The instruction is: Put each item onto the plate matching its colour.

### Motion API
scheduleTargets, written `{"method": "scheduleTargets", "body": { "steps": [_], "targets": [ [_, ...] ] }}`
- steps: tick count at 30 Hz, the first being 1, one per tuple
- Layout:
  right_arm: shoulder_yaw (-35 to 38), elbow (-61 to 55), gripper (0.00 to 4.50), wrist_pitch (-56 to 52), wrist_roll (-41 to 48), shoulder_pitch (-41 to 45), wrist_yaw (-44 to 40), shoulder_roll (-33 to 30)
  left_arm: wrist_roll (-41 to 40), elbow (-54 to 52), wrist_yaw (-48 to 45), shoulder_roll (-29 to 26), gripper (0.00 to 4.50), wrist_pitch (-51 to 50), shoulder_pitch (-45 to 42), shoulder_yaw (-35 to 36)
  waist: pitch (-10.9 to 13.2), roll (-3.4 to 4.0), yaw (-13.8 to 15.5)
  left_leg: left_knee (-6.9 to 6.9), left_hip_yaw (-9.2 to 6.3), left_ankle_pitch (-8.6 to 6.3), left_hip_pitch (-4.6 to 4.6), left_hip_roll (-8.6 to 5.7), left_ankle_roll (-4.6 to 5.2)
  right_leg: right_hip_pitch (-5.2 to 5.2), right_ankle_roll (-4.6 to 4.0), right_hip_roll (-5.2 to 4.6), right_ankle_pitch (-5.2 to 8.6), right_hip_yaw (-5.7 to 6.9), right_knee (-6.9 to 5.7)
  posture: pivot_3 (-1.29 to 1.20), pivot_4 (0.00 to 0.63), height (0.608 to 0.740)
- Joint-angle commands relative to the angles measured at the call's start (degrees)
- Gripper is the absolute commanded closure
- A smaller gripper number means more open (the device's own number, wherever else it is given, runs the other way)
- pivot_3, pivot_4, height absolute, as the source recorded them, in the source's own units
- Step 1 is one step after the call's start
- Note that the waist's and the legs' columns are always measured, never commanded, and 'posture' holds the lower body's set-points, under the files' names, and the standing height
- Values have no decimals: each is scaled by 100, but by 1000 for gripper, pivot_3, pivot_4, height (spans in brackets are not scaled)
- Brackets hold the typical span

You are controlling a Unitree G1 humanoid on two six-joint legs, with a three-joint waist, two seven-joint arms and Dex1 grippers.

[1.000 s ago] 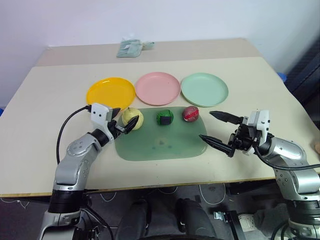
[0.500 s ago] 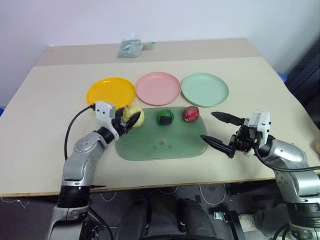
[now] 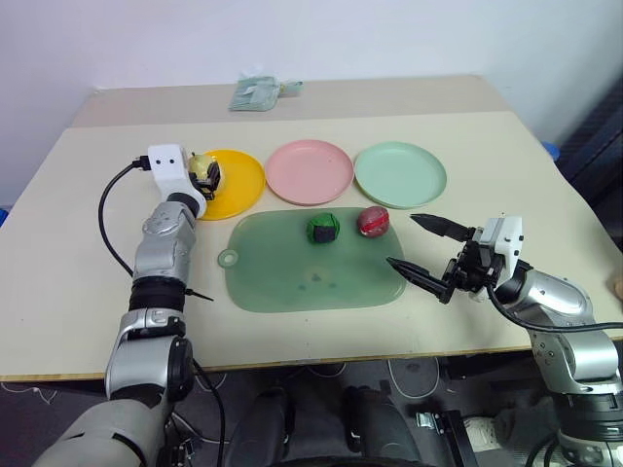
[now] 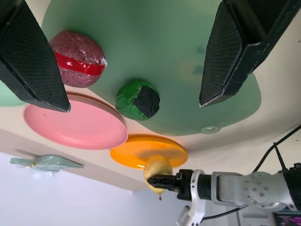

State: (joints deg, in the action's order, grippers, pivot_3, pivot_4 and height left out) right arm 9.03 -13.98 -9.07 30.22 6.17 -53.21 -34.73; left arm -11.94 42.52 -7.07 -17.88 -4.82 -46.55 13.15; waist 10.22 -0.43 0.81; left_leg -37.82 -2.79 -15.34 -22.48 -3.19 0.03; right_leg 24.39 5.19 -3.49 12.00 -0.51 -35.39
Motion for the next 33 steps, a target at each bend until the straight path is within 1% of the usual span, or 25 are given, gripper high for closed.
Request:
{"method": "scheduleTargets", "body": {
  "steps": [1, 3, 5, 7, 9, 12, 14, 16, 18, 21, 22, 24, 26, 29, 33],
  "targets": [
    [60, -306, 0, 79, 10, 22, 92, 32, 41, 338, -71, 14, 1772, 477, -205, 65, 0, 0, -4, 0, 0, 0, 0, 0, 0, 0, 0, -1, 0, 0, 0, 0, 150, 740],
    [59, -337, 0, 45, 14, 28, 138, 24, 11, 352, -163, 29, 711, 588, -176, 67, 0, -1, -7, 0, 0, 0, 0, 0, 0, 1, 0, -7, 0, -1, -1, 0, 150, 740],
    [67, -373, 0, -32, 37, 68, 220, 17, -69, 224, -304, 42, 18, 603, -100, 83, 0, 0, -6, 0, -1, 0, 0, 1, 0, 1, 0, -9, 0, -2, -2, 0, 150, 740],
    [59, -404, 0, -88, 45, 106, 280, 12, -231, -50, -494, 45, 18, 548, 22, 159, 0, 0, -6, 0, -1, 0, 0, 1, 0, 1, 0, -9, -1, -2, -2, 0, 150, 740],
    [47, -420, 0, -132, 47, 146, 317, 2, -417, -595, -840, -17, 18, 380, 256, 160, 0, 0, -18, 0, -1, -1, 0, 1, 0, 1, 0, -10, -1, -5, -2, 0, 150, 740],
    [24, -478, 0, -224, 49, 187, 377, -11, -1126, -1845, -1688, -120, 18, -331, 774, 195, 0, 0, -23, 2, 0, -1, -1, 2, -1, 4, 0, -10, -1, -15, -3, 0, 150, 740],
    [-34, -506, 0, -278, 19, 234, 428, 1, -1560, -2705, -2310, -250, 18, -822, 1214, 78, 0, 0, -20, 2, -1, -1, -1, 3, -1, 5, -1, -12, -1, -17, -4, 0, 150, 740],
    [-135, -470, 0, -356, -4, 319, 445, 11, -1920, -3519, -2904, -413, 18, -1269, 1718, -117, -2, 3, -23, 2, 0, -2, -1, 3, -1, 5, -2, -14, -1, -19, -3, 0, 150, 740],
    [-265, -383, 0, -414, -55, 428, 460, 41, -2048, -4071, -3364, -612, 18, -1510, 2155, -319, -2, 4, -18, 2, 0, -2, 0, 4, 0, 5, -3, -15, 0, -20, -3, 0, 150, 740],
    [-541, -154, 0, -462, -297, 653, 573, 130, -2074, -4513, -3790, -845, 18, -1599, 2612, -471, -2, 4, -8, 2, 0, -2, 0, 4, 0, 4, -8, -16, 2, -20, -3, 0, 150, 740],
    [-638, -64, 0, -465, -407, 740, 640, 173, -2068, -4595, -3892, -903, 18, -1598, 2713, -491, -3, 3, -15, 1, -1, -2, 0, 4, 0, 4, -21, -16, 10, -20, -3, 0, 150, 740],
    [-1037, 265, 0, -593, -832, 1092, 961, 407, -2065, -4797, -4375, -1180, 18, -1516, 3094, -541, -3, 4, -27, 1, 0, -2, 1, 5, 0, 4, -26, -16, 12, -20, -1, 0, 150, 740],
    [-1330, 472, 0, -809, -994, 1339, 1076, 619, -2034, -4857, -4763, -1428, 18, -1445, 3319, -578, -3, 6, -62, 5, 3, -2, 1, 7, 0, 8, -28, -14, 14, -21, -2, 0, 150, 740],
    [-1818, 969, 0, -545, -1418, 1824, 1041, 1008, -2031, -4852, -5165, -1719, 18, -1424, 3516, -570, -2, 7, -61, 13, 3, -1, 1, 8, -1, 15, -34, -13, 17, -21, -3, 0, 150, 740],
    [-2068, 1537, 0, -245, -1761, 2252, 1036, 1339, -1949, -4847, -5311, -1797, 18, -1327, 3632, -588, -2, 7, -11, 10, 3, -2, -1, 6, -1, 12, -34, -15, 17, -19, 2, 0, 150, 740]
  ]
}}
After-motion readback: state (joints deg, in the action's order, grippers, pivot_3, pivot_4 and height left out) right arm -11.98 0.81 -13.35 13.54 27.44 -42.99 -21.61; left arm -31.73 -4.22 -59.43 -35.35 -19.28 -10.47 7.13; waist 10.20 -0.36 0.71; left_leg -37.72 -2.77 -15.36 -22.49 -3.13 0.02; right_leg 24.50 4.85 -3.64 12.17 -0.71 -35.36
